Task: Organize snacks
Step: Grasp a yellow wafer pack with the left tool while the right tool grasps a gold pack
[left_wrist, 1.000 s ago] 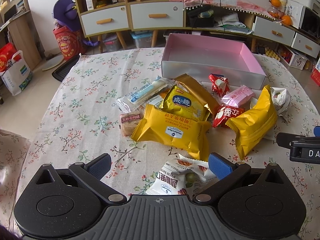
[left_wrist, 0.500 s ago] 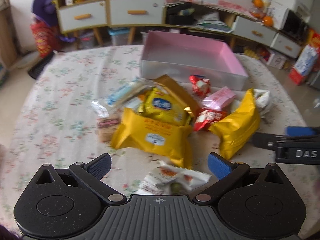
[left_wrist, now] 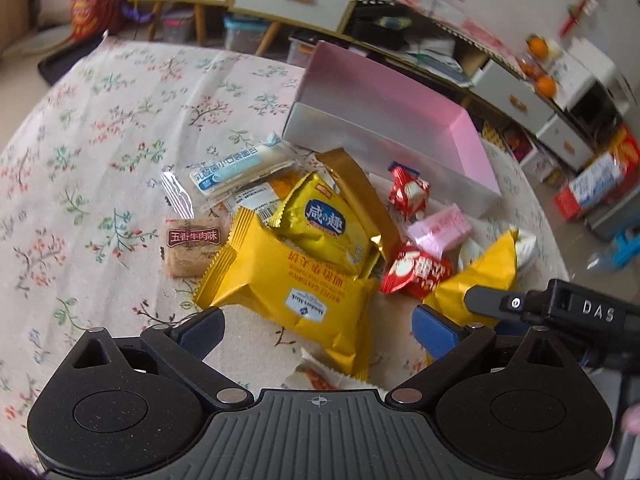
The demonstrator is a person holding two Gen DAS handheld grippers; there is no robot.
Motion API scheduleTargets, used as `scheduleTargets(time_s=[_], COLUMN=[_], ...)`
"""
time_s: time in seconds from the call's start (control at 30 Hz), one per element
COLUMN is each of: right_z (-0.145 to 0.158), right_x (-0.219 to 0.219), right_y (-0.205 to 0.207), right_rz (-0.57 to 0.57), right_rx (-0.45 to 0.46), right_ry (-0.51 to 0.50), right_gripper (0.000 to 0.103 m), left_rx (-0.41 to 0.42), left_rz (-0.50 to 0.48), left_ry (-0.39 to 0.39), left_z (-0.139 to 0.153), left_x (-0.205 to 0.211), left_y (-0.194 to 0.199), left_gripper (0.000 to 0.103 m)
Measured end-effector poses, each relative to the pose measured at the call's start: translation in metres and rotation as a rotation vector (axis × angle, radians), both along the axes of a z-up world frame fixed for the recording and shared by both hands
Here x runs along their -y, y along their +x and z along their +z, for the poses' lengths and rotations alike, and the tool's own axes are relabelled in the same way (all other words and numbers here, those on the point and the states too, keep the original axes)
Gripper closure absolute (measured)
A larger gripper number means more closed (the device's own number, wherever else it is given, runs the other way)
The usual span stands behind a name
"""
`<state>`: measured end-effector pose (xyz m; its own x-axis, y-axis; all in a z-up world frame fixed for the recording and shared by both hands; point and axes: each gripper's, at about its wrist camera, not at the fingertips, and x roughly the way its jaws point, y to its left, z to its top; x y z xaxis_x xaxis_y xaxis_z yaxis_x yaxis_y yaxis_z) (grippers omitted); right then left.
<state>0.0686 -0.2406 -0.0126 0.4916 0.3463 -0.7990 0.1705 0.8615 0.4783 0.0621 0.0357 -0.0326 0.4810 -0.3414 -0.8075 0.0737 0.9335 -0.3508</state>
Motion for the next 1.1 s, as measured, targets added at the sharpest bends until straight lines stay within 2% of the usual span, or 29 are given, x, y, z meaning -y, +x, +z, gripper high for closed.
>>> scheduleTargets(time_s=[0.13,0.33,0.43,0.53,0.6,0.67,0.77,0.9,1.1], right_z=[-0.001,-0.003,-0.004,-0.005,-0.008,-0.010,-0.011,-0.006,0.003], right_x=[-0.001,-0.004,-0.003,-0.004,-0.003,-0.001,0.004,0.001,-0.003], right_y=[0.003,0.010,0.012,0.015,0.016,0.015,0.013,0.007,0.003], right_rz=[-0.038,-0.068,-0.081,-0.090,-0.094,-0.106,-0.118,-0.108,-0.090], right_rx=[-0.016,-0.027,-0.025,-0.025,-0.032,-0.041,-0.056,-0.049,-0.018], right_ry=[0.021,0.012,0.009,-0.004,-0.003,0.023,0.059,0.025,0.020], right_gripper=[0.018,0.018,0.021,0.028,0.039,0.046,0.061,0.063,0.065], left_rx=[-0.043,-0.107,-0.124,-0.119,-0.116,-0.115,-0.113,-0.102,-0.074], left_rz=[0.067,0.186,0.216,0.232,0.236,0.239,0.242,0.229,0.204], left_ry=[-0.051,-0.090,-0.113,-0.111,-0.119,-0.117,-0.105,-0.109,-0.120], left_z=[-0.006,-0.015,-0.018,-0.018,-0.018,-0.016,-0.016,-0.012,-0.004], left_x=[-0.003,-0.010,-0.011,-0.009,-0.007,-0.007,-0.007,-0.010,-0.014], left_y=[0.009,0.015,0.017,0.018,0.018,0.018,0.017,0.016,0.012], left_gripper=[0.013,0.033,0.036,0.040,0.047,0.061,0.072,0.078,0.095])
